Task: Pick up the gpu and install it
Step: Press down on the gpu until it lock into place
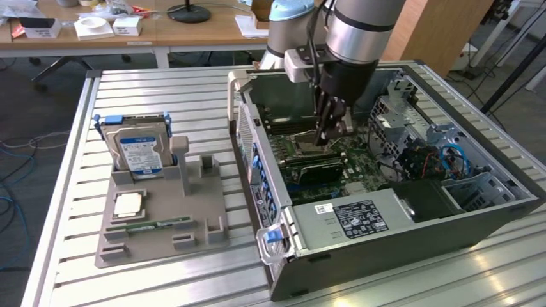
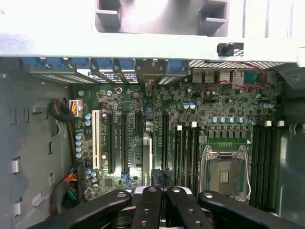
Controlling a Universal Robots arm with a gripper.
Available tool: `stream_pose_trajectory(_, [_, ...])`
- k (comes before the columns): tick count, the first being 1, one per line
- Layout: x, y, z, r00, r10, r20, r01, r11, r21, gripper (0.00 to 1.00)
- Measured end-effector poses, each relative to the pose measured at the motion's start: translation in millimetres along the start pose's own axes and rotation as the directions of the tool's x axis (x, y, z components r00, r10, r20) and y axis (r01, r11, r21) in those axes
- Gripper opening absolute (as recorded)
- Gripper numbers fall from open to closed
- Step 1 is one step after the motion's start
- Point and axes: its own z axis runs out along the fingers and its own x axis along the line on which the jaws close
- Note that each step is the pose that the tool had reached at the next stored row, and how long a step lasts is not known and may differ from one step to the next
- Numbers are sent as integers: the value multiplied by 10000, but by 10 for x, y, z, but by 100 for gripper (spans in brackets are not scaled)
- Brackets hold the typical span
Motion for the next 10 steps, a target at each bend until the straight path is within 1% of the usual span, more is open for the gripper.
stream_pose_trajectory(3, [-2,-1,-52,10000,0,0,0,10000,1,10])
stream_pose_trajectory(10, [-2,-1,-53,10000,0,1,0,10000,1,10])
